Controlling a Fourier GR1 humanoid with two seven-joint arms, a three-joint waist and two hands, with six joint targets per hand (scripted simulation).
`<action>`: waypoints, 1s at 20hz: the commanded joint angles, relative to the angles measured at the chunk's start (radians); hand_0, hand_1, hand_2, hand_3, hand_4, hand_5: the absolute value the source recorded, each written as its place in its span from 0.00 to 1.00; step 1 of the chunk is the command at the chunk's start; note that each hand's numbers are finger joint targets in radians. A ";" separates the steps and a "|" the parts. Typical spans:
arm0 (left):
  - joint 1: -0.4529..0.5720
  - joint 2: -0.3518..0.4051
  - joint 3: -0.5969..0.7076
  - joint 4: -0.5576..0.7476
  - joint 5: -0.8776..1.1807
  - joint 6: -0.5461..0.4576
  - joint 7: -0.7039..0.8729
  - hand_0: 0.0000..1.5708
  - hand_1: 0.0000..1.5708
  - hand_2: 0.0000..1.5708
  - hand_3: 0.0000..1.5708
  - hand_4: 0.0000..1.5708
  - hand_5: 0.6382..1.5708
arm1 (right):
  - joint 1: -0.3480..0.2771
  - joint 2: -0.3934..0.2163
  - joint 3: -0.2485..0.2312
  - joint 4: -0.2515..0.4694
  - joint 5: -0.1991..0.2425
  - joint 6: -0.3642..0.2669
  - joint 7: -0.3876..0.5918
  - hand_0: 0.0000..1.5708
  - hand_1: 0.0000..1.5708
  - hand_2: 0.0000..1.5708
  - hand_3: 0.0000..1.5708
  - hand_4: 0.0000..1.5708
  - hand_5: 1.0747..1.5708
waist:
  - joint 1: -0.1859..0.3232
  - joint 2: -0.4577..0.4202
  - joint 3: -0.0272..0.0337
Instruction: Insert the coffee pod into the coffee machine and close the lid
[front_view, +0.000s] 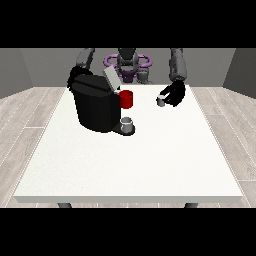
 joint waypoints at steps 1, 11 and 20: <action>-0.071 -0.015 0.000 -0.035 0.009 -0.059 0.023 0.88 0.88 0.90 0.86 0.37 1.00 | -0.024 0.000 -0.015 0.029 -0.021 0.005 0.022 0.00 0.00 0.00 0.00 0.28 1.00 | -0.001 -0.023 -0.0001; -0.206 0.062 0.060 -0.047 0.032 -0.181 0.048 0.79 0.79 0.84 0.82 0.36 1.00 | -0.014 0.001 0.040 0.013 0.001 0.052 -0.015 0.00 0.00 0.00 0.00 0.26 1.00 | -0.065 -0.004 -0.0005; -0.346 0.099 0.086 -0.066 0.013 -0.205 0.120 0.64 0.64 0.76 0.78 0.35 1.00 | -0.046 0.021 0.043 0.005 -0.013 0.047 -0.012 0.00 0.00 0.00 0.00 0.32 1.00 | -0.106 0.013 -0.0003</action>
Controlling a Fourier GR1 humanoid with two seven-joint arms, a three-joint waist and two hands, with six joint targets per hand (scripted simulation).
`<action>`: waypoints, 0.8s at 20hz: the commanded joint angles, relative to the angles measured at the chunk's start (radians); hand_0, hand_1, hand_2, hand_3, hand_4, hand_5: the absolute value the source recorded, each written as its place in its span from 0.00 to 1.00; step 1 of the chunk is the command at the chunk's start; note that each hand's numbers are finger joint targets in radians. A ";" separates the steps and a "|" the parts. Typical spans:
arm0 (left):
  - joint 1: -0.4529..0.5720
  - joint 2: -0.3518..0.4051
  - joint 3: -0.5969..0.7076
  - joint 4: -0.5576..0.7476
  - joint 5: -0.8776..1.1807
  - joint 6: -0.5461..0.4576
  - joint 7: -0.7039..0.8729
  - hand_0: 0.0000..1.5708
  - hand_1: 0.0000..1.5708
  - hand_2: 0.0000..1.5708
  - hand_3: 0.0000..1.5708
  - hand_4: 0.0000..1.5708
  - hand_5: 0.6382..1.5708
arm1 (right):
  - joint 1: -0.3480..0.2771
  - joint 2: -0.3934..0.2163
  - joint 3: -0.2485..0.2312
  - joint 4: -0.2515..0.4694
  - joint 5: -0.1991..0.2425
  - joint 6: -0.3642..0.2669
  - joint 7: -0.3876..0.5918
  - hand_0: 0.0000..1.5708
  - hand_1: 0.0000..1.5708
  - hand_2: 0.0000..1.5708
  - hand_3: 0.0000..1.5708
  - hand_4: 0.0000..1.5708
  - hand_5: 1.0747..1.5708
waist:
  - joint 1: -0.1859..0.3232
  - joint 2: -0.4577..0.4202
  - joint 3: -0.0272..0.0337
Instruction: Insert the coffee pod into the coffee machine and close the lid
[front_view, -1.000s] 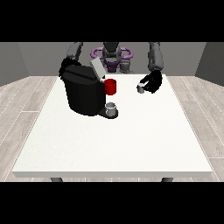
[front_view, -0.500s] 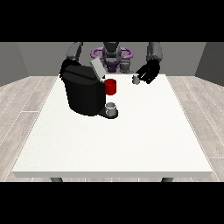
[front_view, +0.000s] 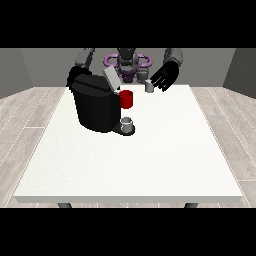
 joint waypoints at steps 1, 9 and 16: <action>-0.051 0.036 0.040 0.018 0.003 0.022 -0.006 0.68 0.68 0.78 0.78 0.33 1.00 | 0.005 0.015 0.044 -0.064 0.026 -0.002 -0.012 0.00 0.00 0.00 0.00 0.31 1.00 | -0.059 0.024 -0.0003; -0.188 0.111 0.095 0.051 0.025 -0.034 0.032 0.82 0.82 0.85 0.81 0.31 1.00 | -0.029 -0.020 0.058 -0.106 0.027 0.022 0.050 0.00 0.00 0.00 0.00 0.32 1.00 | -0.121 0.081 -0.0002; -0.235 0.050 0.064 0.045 -0.015 0.018 0.074 0.82 0.82 0.83 0.78 0.32 1.00 | -0.095 -0.023 0.015 -0.087 0.033 -0.023 0.022 0.00 0.00 0.00 0.00 0.34 1.00 | -0.115 0.142 0.0000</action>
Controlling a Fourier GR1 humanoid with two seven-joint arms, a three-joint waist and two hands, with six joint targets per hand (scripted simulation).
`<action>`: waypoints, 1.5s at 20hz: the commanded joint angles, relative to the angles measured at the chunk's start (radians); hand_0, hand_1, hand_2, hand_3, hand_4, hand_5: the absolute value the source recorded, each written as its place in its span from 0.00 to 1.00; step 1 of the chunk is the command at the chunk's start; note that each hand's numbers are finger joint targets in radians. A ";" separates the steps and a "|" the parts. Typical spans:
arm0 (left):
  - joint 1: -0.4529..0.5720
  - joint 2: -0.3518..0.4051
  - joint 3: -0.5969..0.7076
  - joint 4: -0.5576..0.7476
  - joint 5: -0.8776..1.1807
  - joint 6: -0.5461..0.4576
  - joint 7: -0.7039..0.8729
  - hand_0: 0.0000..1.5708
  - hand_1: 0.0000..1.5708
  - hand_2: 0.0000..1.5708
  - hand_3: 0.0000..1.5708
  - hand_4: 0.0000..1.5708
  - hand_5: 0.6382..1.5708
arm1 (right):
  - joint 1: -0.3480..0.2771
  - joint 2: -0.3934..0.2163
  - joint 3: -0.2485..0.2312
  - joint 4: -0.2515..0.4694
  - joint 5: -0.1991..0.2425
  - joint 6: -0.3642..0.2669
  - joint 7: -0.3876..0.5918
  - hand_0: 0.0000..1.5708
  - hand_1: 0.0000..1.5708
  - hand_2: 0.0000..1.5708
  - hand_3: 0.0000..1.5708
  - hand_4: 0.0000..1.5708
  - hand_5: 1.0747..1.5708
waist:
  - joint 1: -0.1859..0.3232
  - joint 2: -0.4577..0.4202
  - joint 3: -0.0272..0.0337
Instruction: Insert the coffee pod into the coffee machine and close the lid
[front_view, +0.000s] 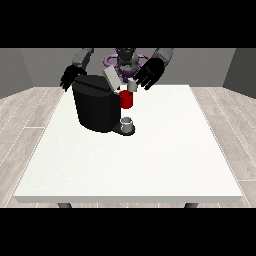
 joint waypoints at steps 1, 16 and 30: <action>-0.030 0.003 0.005 0.027 -0.009 -0.005 0.025 0.80 0.80 0.83 0.79 0.31 1.00 | 0.006 0.040 0.036 -0.038 0.034 -0.049 0.023 0.00 0.00 0.00 0.00 0.35 1.00 | -0.020 -0.009 -0.0003; -0.087 -0.022 -0.006 0.030 -0.020 -0.032 0.008 0.77 0.77 0.80 0.76 0.32 1.00 | -0.054 0.010 -0.025 0.004 0.005 -0.047 0.019 0.00 0.00 0.00 0.00 0.32 1.00 | 0.011 0.051 0.0000; -0.039 -0.023 -0.002 0.077 -0.048 0.008 -0.014 0.77 0.77 0.81 0.76 0.31 1.00 | 0.011 0.001 -0.016 -0.064 -0.019 -0.013 0.024 0.00 0.00 0.00 0.00 0.29 1.00 | -0.032 0.047 -0.0002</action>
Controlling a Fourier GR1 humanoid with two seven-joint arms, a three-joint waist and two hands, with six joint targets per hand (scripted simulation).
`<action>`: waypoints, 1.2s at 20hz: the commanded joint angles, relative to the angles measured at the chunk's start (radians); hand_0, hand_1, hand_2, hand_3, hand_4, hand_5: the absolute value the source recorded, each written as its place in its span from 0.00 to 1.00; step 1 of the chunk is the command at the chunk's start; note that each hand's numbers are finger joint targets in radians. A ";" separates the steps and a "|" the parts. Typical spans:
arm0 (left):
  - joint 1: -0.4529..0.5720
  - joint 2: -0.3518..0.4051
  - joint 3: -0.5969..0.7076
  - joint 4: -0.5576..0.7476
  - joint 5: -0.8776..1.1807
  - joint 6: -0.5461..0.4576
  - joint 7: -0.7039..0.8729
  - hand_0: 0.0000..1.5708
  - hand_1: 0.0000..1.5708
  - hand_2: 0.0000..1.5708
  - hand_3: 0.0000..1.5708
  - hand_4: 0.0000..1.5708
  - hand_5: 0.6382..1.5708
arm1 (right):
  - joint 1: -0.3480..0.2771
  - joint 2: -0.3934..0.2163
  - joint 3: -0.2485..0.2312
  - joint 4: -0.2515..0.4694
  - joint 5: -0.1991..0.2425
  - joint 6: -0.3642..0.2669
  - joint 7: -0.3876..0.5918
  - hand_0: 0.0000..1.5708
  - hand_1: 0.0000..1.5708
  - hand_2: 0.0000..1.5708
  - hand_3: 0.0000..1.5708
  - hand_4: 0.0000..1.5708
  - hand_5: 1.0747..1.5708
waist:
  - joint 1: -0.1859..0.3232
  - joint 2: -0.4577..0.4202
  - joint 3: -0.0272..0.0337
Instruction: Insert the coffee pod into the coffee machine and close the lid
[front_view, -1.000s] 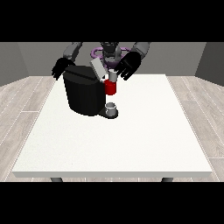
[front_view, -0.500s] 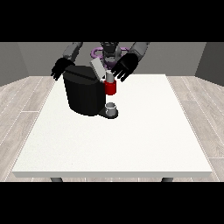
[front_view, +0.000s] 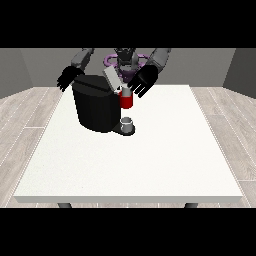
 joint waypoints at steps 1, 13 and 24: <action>0.006 0.010 0.001 0.010 -0.008 -0.001 -0.007 0.78 0.78 0.81 0.76 0.31 1.00 | 0.027 0.017 0.004 -0.007 -0.005 -0.003 -0.027 0.00 0.00 0.00 0.00 0.29 1.00 | -0.001 0.002 0.0001; -0.004 0.000 -0.011 0.009 -0.030 0.005 -0.012 0.73 0.73 0.75 0.65 0.29 1.00 | 0.002 -0.024 -0.015 0.010 0.008 -0.007 0.008 0.00 0.00 0.00 0.00 0.23 1.00 | 0.010 0.017 0.0000; -0.001 0.010 -0.012 0.023 -0.048 0.003 -0.033 0.68 0.68 0.71 0.61 0.23 1.00 | 0.001 0.011 0.012 -0.024 0.008 -0.032 0.018 0.00 0.00 0.00 0.00 0.30 1.00 | 0.007 0.006 -0.0002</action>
